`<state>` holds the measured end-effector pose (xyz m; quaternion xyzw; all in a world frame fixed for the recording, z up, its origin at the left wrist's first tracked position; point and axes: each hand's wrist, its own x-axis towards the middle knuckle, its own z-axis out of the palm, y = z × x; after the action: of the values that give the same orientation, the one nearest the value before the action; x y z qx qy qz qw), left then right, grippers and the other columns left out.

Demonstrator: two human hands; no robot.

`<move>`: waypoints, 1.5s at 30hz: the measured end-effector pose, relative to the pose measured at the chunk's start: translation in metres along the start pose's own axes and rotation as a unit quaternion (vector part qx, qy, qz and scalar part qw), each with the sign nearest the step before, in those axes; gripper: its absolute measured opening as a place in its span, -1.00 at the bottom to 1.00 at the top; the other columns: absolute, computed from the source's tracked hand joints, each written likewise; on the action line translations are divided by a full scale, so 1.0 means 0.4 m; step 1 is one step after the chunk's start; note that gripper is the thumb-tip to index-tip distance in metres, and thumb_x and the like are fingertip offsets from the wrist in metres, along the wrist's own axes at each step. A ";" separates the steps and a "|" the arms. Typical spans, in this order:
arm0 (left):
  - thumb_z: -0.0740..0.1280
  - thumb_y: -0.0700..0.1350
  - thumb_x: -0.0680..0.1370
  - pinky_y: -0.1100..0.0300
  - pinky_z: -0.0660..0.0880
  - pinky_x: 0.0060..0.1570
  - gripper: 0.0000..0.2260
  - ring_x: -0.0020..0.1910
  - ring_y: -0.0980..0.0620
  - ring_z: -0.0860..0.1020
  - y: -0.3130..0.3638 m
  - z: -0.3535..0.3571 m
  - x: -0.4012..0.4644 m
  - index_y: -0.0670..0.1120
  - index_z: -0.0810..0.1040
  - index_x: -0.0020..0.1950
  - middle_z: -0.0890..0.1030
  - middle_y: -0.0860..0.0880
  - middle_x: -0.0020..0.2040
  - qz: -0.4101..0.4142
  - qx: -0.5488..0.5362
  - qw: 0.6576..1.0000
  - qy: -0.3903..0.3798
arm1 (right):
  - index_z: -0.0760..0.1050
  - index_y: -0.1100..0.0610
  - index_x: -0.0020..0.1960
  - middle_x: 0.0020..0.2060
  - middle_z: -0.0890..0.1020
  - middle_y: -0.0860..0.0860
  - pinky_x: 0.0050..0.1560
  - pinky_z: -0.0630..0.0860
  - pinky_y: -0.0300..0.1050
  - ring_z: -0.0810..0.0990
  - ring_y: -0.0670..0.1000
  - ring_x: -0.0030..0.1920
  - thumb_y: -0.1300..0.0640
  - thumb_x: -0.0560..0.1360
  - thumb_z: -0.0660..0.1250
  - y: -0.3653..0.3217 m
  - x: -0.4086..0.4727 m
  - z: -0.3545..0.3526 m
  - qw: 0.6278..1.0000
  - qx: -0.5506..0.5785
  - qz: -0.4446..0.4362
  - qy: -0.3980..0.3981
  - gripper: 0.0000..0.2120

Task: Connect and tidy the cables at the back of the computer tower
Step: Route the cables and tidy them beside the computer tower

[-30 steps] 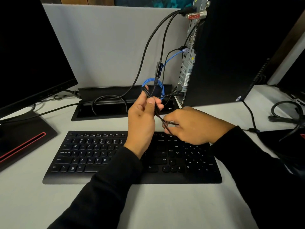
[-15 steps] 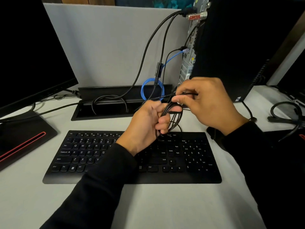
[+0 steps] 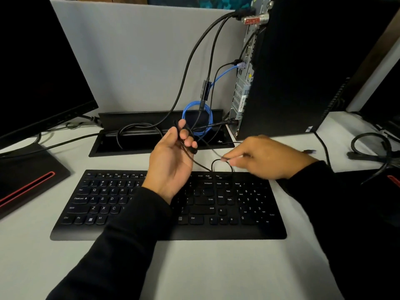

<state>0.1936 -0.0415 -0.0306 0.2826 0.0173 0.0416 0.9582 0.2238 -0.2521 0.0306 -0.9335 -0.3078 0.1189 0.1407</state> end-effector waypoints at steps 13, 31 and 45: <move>0.11 -0.18 0.71 0.10 0.43 -0.14 -0.73 -0.24 0.01 0.47 -0.049 0.016 -0.044 -0.30 0.52 0.01 0.52 -0.18 -0.23 0.061 0.515 0.847 -0.116 | 0.64 0.02 -0.23 -0.40 0.58 -0.12 -0.25 0.38 -0.45 0.57 -0.19 -0.32 0.09 0.48 0.55 -0.101 0.001 -0.012 0.988 -0.007 -0.090 0.123 -0.85; 0.07 -0.05 0.75 0.28 0.30 -0.36 -0.68 -0.43 0.14 0.23 0.021 -0.037 -0.011 -0.09 0.48 -0.10 0.29 0.07 -0.37 0.032 0.233 0.972 0.014 | 0.64 0.15 -0.10 -0.31 0.61 -0.06 -0.19 0.45 -0.27 0.55 -0.20 -0.31 0.07 0.63 0.37 0.045 -0.011 -0.010 0.985 0.151 0.019 0.079 -0.80; 0.07 -0.07 0.75 0.25 0.35 -0.33 -0.71 -0.41 0.14 0.28 -0.043 0.008 -0.037 -0.10 0.49 -0.05 0.56 0.05 -0.20 0.000 0.238 0.971 -0.015 | 0.68 0.21 0.01 -0.08 0.68 0.03 0.03 0.66 -0.15 0.70 -0.05 -0.05 0.35 0.52 0.47 -0.074 0.049 0.117 0.895 0.223 -0.145 0.359 -0.89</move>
<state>0.1804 -0.0590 -0.0370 0.5028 0.0121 0.0321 0.8637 0.2086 -0.2084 -0.0058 -0.8018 -0.3341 -0.1802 0.4616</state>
